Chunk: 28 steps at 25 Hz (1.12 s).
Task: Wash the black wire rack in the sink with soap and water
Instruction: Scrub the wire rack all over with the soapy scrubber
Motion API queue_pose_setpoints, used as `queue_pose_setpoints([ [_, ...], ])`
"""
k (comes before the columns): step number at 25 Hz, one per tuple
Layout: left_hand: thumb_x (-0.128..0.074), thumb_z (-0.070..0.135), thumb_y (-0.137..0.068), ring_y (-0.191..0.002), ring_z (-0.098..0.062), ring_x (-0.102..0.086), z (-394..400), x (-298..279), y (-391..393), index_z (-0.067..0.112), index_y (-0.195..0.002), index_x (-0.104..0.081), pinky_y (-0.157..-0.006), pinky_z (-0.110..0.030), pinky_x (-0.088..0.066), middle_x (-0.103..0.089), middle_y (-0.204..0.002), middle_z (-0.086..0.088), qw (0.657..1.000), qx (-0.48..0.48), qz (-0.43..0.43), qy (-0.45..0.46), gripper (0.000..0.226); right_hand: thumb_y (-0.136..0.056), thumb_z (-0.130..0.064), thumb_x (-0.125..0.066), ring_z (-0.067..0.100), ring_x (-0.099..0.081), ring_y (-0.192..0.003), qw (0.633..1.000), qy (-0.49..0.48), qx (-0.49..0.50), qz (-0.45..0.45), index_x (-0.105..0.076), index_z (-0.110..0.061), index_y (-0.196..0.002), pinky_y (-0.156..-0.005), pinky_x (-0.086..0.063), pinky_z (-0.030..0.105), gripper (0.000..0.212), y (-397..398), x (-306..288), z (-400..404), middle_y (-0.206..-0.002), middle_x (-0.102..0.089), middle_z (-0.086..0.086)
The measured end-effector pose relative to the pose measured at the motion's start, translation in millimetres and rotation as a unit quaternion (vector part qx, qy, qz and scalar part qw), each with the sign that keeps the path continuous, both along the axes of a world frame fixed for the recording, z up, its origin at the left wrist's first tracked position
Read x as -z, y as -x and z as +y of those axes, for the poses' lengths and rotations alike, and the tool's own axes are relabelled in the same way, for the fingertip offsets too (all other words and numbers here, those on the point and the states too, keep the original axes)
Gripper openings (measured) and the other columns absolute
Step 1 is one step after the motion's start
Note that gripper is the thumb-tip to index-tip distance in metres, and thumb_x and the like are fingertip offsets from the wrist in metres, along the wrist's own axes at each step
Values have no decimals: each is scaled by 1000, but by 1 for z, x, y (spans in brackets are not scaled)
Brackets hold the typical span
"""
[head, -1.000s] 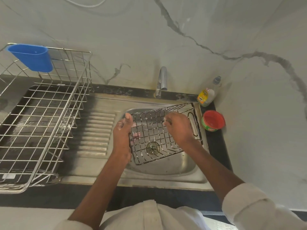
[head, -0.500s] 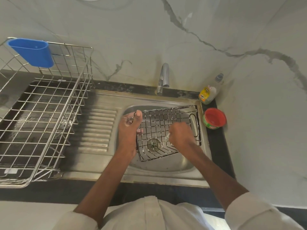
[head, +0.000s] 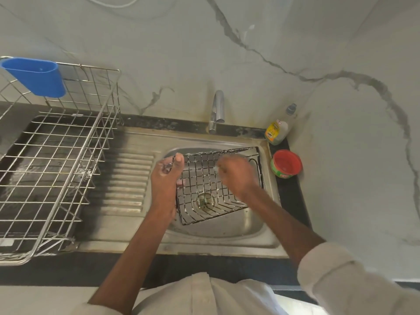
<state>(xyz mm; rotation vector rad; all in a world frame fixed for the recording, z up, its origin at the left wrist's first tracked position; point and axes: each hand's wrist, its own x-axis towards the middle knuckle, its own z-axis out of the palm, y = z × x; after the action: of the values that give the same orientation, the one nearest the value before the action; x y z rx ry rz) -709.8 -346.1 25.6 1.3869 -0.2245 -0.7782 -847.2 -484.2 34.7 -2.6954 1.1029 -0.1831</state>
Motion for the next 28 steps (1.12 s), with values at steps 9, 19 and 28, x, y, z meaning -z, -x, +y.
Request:
queue_pose_setpoints([
  [9,-82,77,-68,-125,-29,-66,0,-9,2,21,-119,-69,-85,-34,-59,-73,-126,-6,1000,-7,-8,-8,77,-88,0,-65,28,-64,-97,975,115,41,187,-72,-11,-100,-77,-53,39,17,23,4,-7,-98,-70,11],
  [19,-77,94,-55,-124,-20,-61,-6,-18,-3,24,-133,-62,-110,-50,-51,-65,-132,1,985,20,-152,-84,106,-82,3,-69,23,-69,-80,966,159,-115,168,-73,-15,-100,-56,-48,32,26,41,1,-26,-96,-71,1],
  [28,-75,83,-63,-124,-12,-53,-14,-45,-8,16,-143,-58,-101,-29,-44,-58,-138,4,959,28,-263,-98,106,-85,8,-61,24,-65,-97,954,102,-177,219,-74,-10,-100,-70,-54,36,27,73,46,2,-97,-71,7],
])
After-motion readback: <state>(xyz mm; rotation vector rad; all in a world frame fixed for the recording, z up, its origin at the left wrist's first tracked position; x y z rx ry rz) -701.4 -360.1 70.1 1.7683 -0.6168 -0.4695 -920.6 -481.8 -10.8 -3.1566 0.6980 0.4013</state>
